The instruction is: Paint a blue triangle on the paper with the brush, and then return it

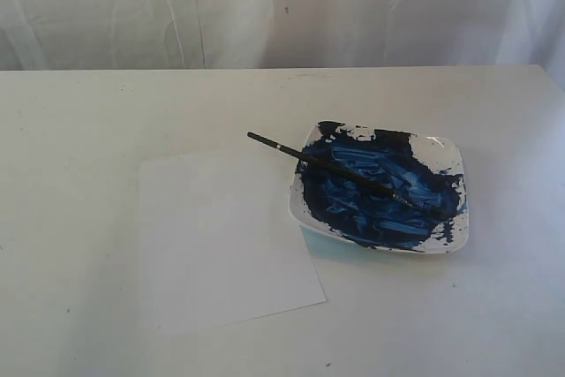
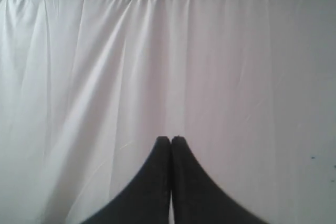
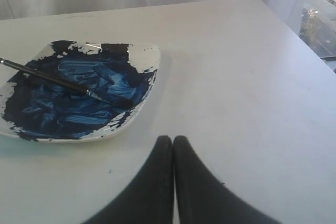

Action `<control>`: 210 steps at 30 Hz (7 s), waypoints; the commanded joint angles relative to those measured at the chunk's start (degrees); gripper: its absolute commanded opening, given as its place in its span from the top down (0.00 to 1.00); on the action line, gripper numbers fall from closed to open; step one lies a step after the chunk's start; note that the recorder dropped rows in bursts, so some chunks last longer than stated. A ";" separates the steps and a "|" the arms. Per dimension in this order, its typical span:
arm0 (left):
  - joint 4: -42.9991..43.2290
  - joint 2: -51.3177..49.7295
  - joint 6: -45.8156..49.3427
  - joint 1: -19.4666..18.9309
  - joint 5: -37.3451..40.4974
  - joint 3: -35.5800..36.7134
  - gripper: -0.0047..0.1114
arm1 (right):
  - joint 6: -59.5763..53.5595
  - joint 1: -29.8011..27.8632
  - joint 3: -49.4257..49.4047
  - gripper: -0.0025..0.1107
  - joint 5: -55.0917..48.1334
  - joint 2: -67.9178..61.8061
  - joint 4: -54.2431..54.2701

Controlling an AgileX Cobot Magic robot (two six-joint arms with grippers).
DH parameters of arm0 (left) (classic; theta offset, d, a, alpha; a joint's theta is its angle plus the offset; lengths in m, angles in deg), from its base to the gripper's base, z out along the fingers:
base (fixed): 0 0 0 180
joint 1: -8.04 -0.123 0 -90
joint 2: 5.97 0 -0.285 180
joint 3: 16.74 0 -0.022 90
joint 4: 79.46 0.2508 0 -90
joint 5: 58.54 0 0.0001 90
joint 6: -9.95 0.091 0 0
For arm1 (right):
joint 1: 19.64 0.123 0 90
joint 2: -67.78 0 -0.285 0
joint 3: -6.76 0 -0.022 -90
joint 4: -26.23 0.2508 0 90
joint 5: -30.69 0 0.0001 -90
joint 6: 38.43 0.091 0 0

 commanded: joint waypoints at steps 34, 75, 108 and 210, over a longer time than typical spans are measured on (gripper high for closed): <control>-38.20 -98.43 38.00 -0.15 92.54 -57.42 0.96 | -0.45 0.12 -0.07 0.98 0.76 0.36 -0.17; -58.54 -109.37 61.80 2.90 73.04 -57.42 0.96 | -0.45 0.12 -0.07 0.98 0.76 0.36 -0.17; -56.39 -117.99 65.35 2.68 79.33 -63.45 0.96 | -0.45 0.12 -0.07 0.98 0.76 0.36 -0.17; -53.68 -117.99 67.17 2.68 79.09 -63.45 0.96 | 7.56 0.12 -0.07 0.98 22.68 0.36 0.74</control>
